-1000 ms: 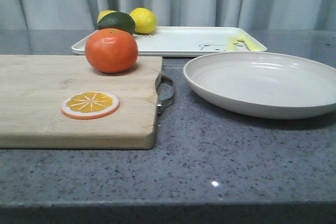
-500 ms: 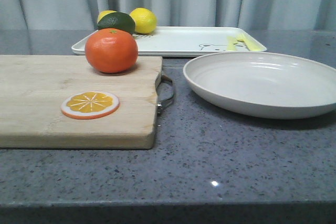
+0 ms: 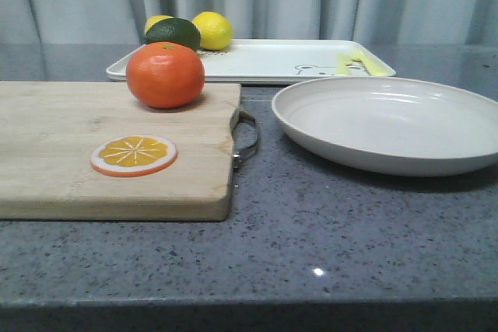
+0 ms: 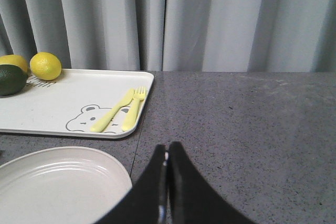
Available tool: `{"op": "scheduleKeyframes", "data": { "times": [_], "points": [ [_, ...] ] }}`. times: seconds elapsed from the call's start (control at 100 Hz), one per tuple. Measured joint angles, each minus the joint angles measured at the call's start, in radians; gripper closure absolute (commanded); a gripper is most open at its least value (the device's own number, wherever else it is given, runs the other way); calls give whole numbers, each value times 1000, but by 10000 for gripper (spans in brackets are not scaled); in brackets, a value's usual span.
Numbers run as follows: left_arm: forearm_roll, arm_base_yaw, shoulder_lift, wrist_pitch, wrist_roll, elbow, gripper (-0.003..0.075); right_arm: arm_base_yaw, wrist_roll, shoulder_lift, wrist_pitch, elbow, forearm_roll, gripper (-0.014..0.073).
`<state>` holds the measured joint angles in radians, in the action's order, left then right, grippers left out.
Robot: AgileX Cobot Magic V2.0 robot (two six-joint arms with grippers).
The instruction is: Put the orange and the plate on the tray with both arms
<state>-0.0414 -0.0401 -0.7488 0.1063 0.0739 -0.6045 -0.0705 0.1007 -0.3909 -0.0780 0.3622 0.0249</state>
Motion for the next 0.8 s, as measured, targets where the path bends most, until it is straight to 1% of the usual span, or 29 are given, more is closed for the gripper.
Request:
{"op": "scheduleKeyframes", "data": {
  "times": [0.11,0.37,0.49,0.63,0.8],
  "points": [
    [0,-74,-106,33,0,-89,142,0,0,0,0,0,0,650],
    [-9,-291,-357,127,0,-310,142,0,0,0,0,0,0,650],
    [-16,-370,-466,167,0,-404,142,0,0,0,0,0,0,650],
    [-48,-424,-602,270,0,-523,141,0,0,0,0,0,0,650],
    [-71,-458,-737,373,0,-649,132,0,0,0,0,0,0,650]
  ]
}}
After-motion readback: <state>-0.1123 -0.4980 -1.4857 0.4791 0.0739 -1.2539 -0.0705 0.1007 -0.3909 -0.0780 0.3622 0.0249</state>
